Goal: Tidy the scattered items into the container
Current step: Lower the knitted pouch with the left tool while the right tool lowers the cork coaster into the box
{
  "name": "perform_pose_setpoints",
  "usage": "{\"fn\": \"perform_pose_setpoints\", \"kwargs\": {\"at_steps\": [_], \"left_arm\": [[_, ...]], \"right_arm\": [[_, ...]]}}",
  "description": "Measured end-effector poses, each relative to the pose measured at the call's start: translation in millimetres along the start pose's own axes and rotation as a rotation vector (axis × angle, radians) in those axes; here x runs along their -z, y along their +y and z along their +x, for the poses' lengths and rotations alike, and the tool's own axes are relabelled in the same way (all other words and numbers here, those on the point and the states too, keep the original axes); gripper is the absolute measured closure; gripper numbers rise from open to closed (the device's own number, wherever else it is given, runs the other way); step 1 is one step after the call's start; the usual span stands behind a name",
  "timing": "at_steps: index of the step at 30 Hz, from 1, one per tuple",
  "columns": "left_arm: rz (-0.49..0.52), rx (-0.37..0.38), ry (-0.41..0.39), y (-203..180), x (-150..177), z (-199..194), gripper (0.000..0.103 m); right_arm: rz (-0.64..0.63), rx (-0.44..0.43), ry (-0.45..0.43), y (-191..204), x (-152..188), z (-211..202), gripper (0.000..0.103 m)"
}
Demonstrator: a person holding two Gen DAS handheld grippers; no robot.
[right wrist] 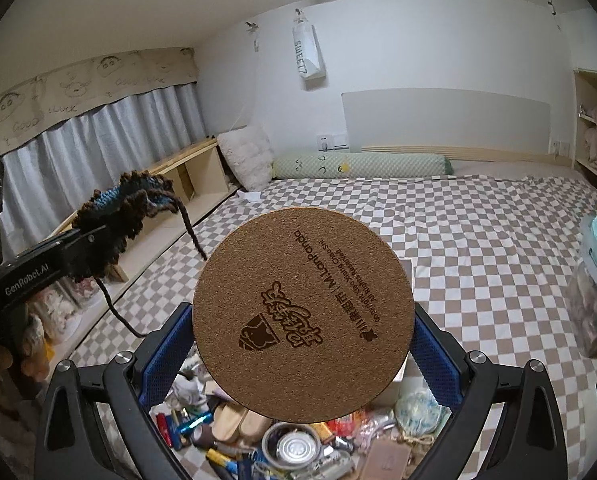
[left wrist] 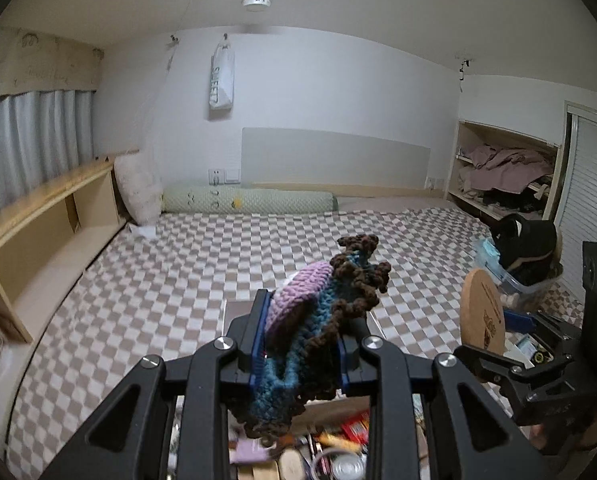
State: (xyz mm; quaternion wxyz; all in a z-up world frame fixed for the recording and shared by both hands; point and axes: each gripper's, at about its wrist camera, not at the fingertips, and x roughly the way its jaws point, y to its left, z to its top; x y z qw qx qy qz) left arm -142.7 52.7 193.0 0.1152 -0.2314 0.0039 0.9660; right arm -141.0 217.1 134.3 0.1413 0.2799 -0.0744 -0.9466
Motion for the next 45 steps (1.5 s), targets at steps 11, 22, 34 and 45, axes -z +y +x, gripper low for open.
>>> {"fn": "perform_pose_setpoints", "kwargs": {"at_steps": [11,22,34,45], "left_arm": [[0.042,-0.011,-0.015,33.1,-31.0,56.1,0.075],[0.035,-0.020,0.042,35.9,-29.5,122.4,0.072],[-0.011,-0.021,0.169,43.2,4.8,191.1,0.073],[-0.016,-0.069,0.329,56.4,45.8,250.4,0.073]], "right_arm": [[-0.023,0.062,0.029,-18.0,-32.4,37.0,0.003],[-0.008,0.072,0.102,-32.3,-24.8,93.4,0.003],[0.029,0.084,0.237,-47.3,1.8,167.8,0.003],[0.073,0.104,0.373,-68.5,26.9,219.0,0.003]]}}
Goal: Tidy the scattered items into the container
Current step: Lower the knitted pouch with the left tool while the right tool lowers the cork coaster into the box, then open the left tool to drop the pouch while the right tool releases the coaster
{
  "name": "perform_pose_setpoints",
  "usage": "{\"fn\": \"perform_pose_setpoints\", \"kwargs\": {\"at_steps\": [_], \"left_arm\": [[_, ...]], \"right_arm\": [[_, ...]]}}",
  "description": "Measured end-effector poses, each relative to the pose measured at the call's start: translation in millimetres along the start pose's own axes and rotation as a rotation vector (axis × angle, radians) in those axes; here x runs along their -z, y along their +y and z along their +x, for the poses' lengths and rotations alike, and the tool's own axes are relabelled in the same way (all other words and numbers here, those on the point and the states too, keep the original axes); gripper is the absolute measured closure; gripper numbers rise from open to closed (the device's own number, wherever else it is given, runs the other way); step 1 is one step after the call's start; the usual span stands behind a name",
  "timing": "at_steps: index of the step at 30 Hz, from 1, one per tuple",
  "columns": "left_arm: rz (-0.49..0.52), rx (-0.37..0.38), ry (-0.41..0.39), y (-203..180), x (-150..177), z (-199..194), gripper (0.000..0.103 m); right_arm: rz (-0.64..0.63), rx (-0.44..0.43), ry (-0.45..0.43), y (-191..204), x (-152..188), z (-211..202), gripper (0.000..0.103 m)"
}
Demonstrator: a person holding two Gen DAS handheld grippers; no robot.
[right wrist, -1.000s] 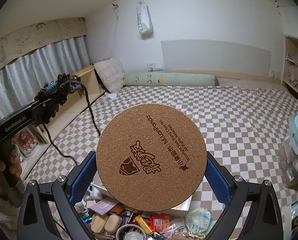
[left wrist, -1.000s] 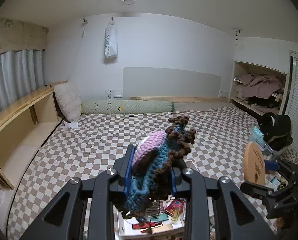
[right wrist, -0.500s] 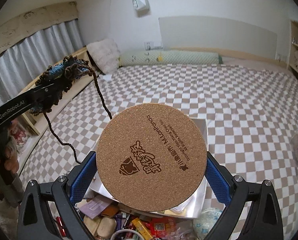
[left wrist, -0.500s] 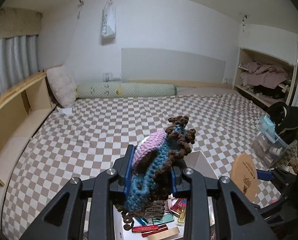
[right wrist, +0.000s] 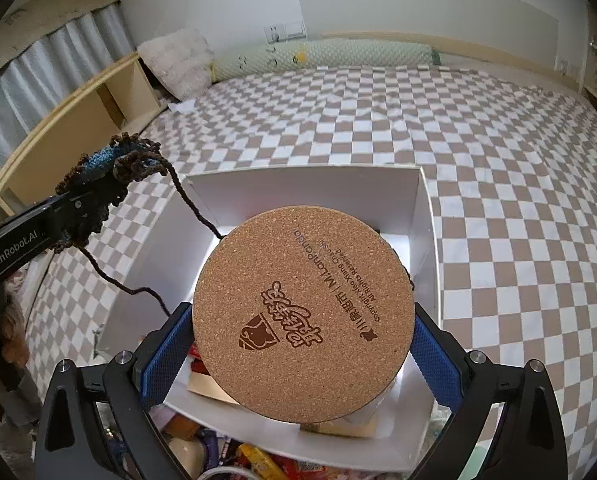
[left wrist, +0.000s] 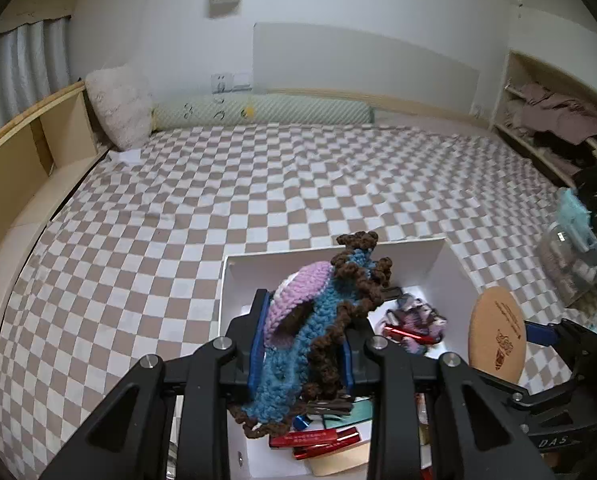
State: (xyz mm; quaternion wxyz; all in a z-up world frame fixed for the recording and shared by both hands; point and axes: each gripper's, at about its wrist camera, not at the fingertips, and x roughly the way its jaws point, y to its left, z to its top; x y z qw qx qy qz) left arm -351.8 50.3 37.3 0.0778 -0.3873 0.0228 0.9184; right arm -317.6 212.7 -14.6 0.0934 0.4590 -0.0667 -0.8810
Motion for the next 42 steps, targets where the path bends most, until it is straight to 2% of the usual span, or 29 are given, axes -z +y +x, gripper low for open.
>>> {"fn": "perform_pose_setpoints", "kwargs": {"at_steps": [3,10,17,23,26,29,33,35,37,39,42], "left_arm": [[-0.027,0.002,0.024,5.6,2.1,12.6,0.073],[-0.056,-0.050,0.089,19.6,6.8,50.1,0.073],[-0.052,-0.086,0.155,31.3,14.5,80.7,0.073],[-0.093,-0.111,0.182,37.2,12.1,100.5,0.073],[-0.112,-0.145,0.165,40.2,10.1,108.1,0.073],[-0.116,-0.153,0.183,42.6,10.0,119.4,0.072],[-0.107,-0.153,0.187,40.6,10.2,129.9,0.066],[-0.088,-0.139,0.188,36.5,10.3,131.5,0.056],[-0.079,-0.112,0.191,34.0,11.0,132.3,0.041],[-0.067,-0.104,0.187,30.3,11.0,131.2,0.033],[-0.061,-0.085,0.179,29.2,10.4,126.7,0.031]], "right_arm": [[0.003,-0.005,0.028,-2.0,-0.6,13.0,0.003],[0.011,-0.010,0.091,-7.3,-18.2,44.2,0.003],[0.021,0.013,0.161,-10.5,-40.0,79.1,0.003],[0.059,0.022,0.235,-18.5,-45.1,110.9,0.003],[0.064,0.021,0.246,-18.0,-46.7,118.6,0.003],[0.058,0.033,0.256,-16.7,-47.2,125.5,0.003],[0.075,0.044,0.263,-19.7,-49.0,133.1,0.003],[0.089,0.031,0.274,-22.1,-50.1,135.6,0.003],[0.107,0.022,0.273,-24.5,-51.2,134.9,0.003],[0.125,0.016,0.267,-26.5,-51.8,131.9,0.003],[0.149,0.027,0.245,-28.0,-52.1,127.4,0.002]]}}
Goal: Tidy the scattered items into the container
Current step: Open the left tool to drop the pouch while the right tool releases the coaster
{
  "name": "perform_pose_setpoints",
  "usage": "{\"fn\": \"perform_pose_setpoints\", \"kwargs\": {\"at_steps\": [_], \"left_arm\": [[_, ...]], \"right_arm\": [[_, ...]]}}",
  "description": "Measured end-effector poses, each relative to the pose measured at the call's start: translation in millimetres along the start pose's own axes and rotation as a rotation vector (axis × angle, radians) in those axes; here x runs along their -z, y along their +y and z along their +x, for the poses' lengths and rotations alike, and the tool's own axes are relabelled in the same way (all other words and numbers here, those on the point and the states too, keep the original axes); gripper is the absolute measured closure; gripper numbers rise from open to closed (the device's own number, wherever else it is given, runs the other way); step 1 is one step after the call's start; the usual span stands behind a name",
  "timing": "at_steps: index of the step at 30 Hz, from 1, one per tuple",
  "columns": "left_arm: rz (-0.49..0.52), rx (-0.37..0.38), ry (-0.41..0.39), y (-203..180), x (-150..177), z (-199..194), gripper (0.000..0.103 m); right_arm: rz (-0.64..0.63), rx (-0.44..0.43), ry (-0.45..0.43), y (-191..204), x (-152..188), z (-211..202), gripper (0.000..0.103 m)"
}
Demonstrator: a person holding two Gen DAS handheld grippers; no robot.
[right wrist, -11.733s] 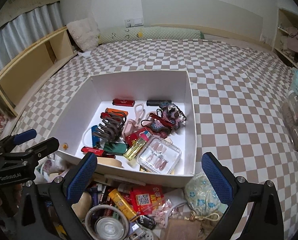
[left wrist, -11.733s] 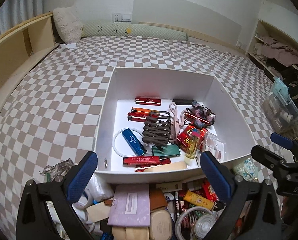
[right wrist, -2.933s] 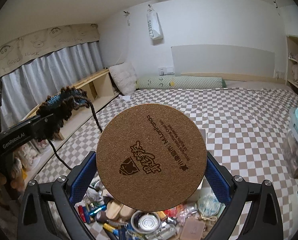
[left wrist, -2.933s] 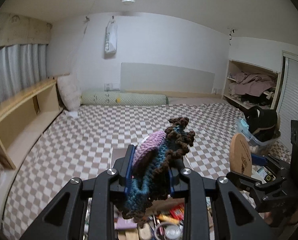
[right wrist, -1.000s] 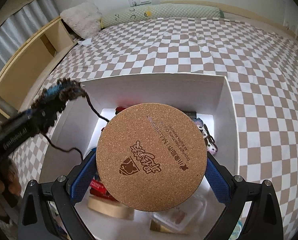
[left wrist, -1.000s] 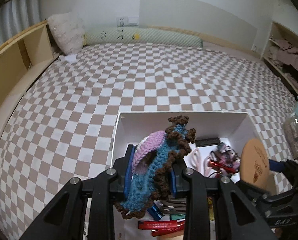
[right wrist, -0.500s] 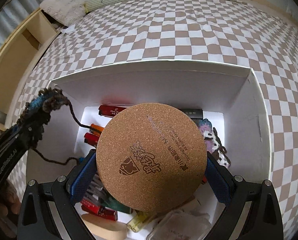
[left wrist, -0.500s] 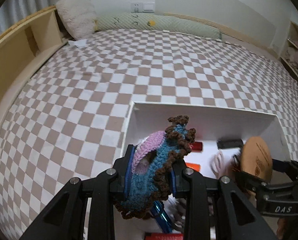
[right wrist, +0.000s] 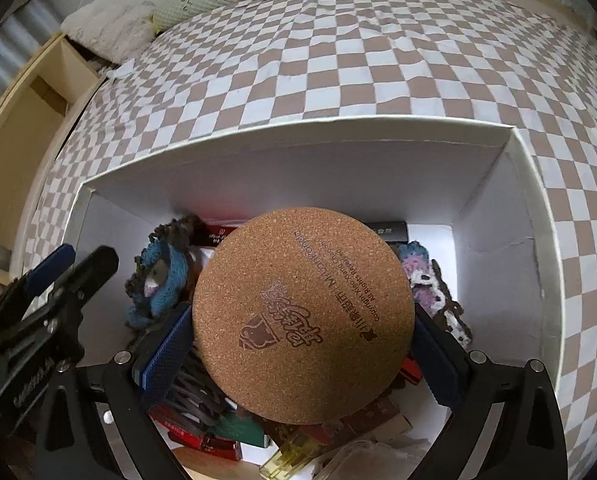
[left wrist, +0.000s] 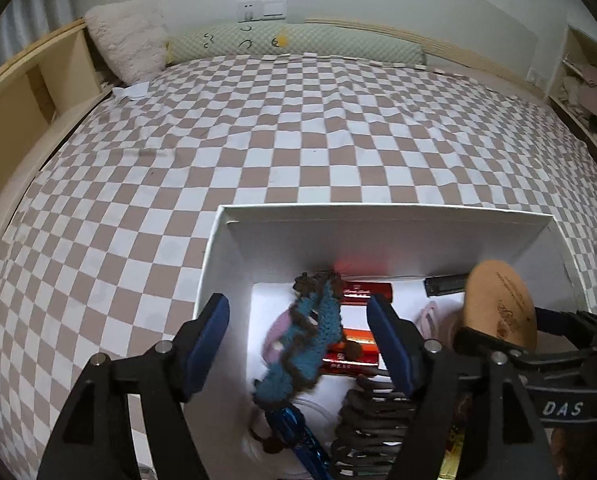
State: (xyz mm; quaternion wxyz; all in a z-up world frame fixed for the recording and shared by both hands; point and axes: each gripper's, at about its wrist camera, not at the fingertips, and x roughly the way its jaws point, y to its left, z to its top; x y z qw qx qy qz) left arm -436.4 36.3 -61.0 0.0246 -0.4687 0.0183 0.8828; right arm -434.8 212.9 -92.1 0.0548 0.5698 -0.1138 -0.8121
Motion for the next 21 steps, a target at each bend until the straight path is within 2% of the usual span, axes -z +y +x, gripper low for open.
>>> {"fn": "perform_pose_setpoints", "kwargs": {"at_steps": [4,15,17,18,19,21], "left_arm": [[-0.015,0.015,-0.007,2.8,-1.1,-6.7,0.031],[-0.039,0.034,-0.020,19.1,1.5,-24.7,0.031],[-0.043,0.042,-0.021,21.8,3.4,-28.7,0.020],[-0.043,0.042,-0.026,22.8,4.8,-30.9,0.010],[-0.041,0.041,-0.033,23.5,6.5,-33.6,0.007],[-0.031,0.037,-0.036,23.9,8.9,-37.8,0.006]], "right_arm": [[0.037,-0.019,-0.019,0.5,-0.5,-5.4,0.000],[-0.007,-0.005,-0.068,15.7,10.5,-20.8,0.000],[-0.013,0.002,-0.085,18.1,13.4,-24.2,0.000],[-0.016,0.007,-0.093,19.3,14.9,-26.3,0.000],[-0.020,0.013,-0.101,20.0,16.3,-29.3,0.000],[-0.024,0.021,-0.124,21.3,18.3,-37.3,0.000]]}}
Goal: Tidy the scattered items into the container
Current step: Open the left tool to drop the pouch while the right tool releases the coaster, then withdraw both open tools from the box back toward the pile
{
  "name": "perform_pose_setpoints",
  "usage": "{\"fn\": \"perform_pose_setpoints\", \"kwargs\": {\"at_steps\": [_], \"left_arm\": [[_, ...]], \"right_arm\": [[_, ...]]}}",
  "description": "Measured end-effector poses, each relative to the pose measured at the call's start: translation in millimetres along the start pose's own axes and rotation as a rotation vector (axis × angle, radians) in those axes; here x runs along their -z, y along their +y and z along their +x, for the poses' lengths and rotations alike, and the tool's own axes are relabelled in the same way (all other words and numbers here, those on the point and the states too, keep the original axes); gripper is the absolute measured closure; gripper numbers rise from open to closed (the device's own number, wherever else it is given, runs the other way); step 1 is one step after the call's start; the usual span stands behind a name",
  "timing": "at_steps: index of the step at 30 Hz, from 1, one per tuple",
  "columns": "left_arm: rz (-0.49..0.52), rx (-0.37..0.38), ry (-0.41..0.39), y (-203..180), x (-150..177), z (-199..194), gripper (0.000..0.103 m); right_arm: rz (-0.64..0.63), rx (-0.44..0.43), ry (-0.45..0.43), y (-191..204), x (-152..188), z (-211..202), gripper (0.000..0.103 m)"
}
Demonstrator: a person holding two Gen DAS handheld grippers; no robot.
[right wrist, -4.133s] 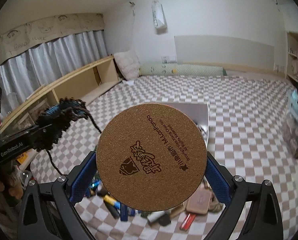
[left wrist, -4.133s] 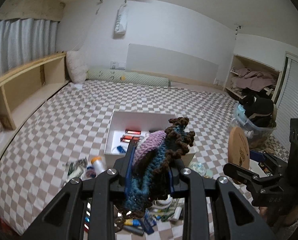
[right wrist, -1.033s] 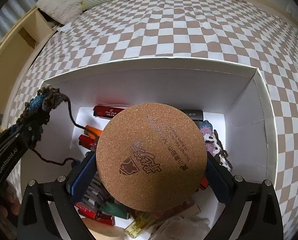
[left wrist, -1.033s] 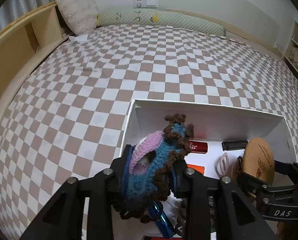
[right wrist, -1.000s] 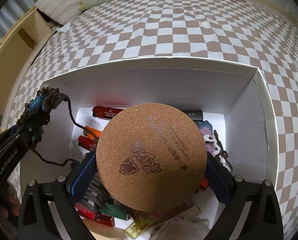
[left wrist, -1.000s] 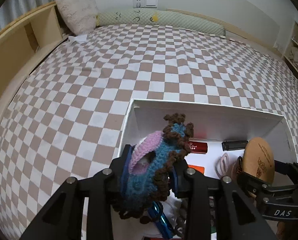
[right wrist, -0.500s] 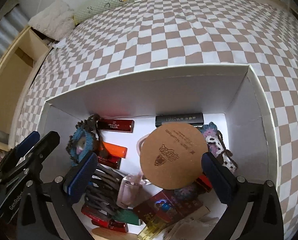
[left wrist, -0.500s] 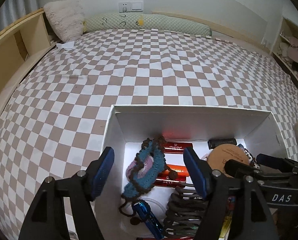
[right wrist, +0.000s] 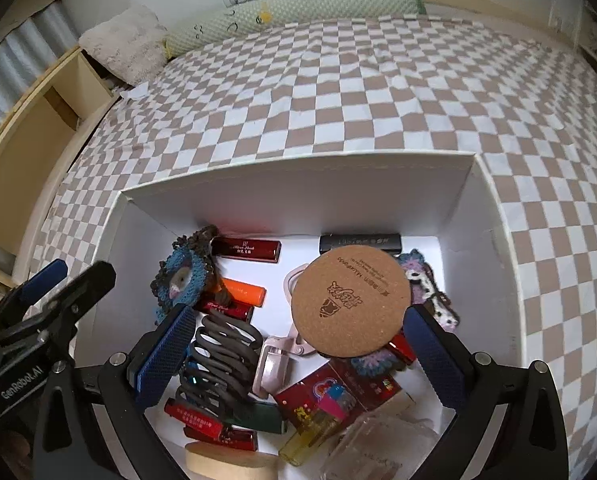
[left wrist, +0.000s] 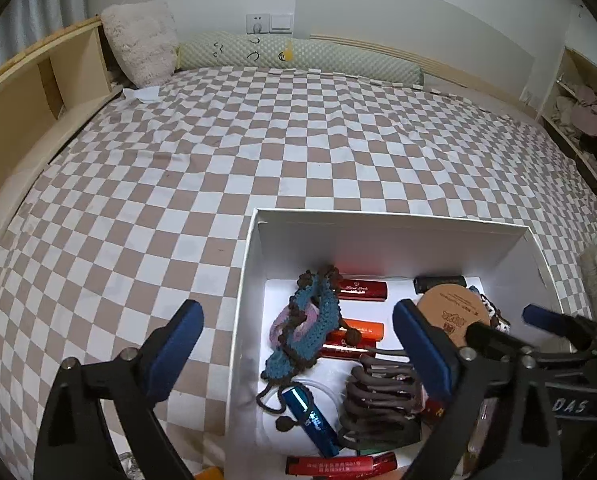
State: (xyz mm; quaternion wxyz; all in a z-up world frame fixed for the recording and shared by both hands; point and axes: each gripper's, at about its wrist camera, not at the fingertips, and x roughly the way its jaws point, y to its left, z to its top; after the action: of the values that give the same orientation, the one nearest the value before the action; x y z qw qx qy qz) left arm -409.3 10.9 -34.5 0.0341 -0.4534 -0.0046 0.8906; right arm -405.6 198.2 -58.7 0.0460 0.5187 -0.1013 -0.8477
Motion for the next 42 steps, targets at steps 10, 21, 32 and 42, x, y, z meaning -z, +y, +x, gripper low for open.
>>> {"fn": "perform_pose_setpoints", "kwargs": {"at_steps": [10,21,32,42], "left_arm": [[-0.021,-0.010,0.039,7.5,13.0,-12.8,0.000],[0.017,0.037,0.035,-4.1,24.3,-42.7,0.000],[0.038,0.059,0.012,-10.0,41.4,-79.6,0.000],[0.020,0.069,-0.045,-1.3,56.0,-122.5,0.000]], "right_arm": [[-0.007,0.014,-0.091,4.2,7.4,-39.5,0.000],[-0.069,0.066,-0.232,12.4,34.8,-85.3,0.000],[-0.082,0.103,-0.265,11.8,69.8,-118.0,0.000],[-0.099,0.082,-0.301,18.9,98.9,-147.6,0.000]]}}
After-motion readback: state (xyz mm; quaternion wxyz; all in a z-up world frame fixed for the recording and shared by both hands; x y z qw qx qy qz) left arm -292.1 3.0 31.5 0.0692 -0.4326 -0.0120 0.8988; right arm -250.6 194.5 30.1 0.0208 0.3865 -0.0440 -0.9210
